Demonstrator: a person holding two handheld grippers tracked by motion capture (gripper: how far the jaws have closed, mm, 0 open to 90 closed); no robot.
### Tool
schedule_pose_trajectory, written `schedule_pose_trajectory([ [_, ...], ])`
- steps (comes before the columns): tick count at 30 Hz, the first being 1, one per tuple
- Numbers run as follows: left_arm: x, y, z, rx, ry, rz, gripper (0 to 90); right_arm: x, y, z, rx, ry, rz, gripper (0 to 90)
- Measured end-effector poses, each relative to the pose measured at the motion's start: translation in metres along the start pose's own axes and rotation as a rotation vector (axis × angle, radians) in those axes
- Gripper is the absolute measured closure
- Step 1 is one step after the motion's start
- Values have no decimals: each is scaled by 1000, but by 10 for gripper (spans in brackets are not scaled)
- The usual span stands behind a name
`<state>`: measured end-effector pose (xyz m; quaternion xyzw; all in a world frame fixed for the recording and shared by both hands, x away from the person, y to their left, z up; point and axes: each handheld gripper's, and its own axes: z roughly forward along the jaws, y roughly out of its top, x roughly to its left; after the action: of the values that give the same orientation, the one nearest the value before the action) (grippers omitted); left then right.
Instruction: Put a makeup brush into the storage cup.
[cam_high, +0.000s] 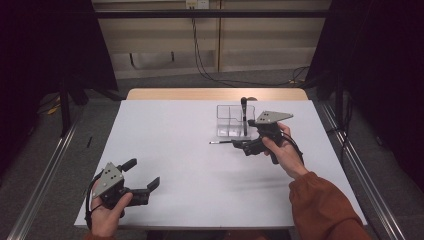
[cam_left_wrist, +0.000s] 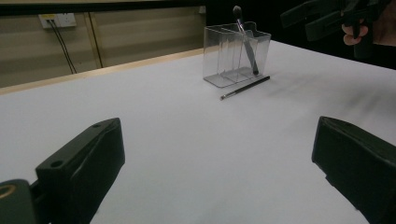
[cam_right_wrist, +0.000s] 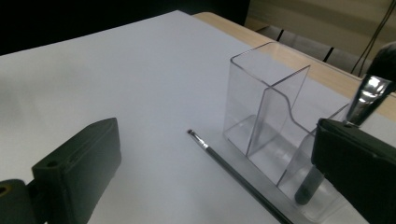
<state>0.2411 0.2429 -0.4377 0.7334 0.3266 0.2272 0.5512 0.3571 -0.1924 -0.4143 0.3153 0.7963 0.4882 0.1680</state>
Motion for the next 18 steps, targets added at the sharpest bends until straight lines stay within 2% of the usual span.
schedule_pose_trajectory([
  [3,0,0,0,1,-1,0,26,-2,2,2,36,8,-20,10],
  [7,0,0,1,4,-5,2,26,-4,6,2,101,50,-64,23],
  [14,0,0,1,5,-7,1,26,-9,10,5,177,102,-91,82],
  [18,0,0,1,5,-10,-1,26,-11,11,8,266,177,-111,93],
])
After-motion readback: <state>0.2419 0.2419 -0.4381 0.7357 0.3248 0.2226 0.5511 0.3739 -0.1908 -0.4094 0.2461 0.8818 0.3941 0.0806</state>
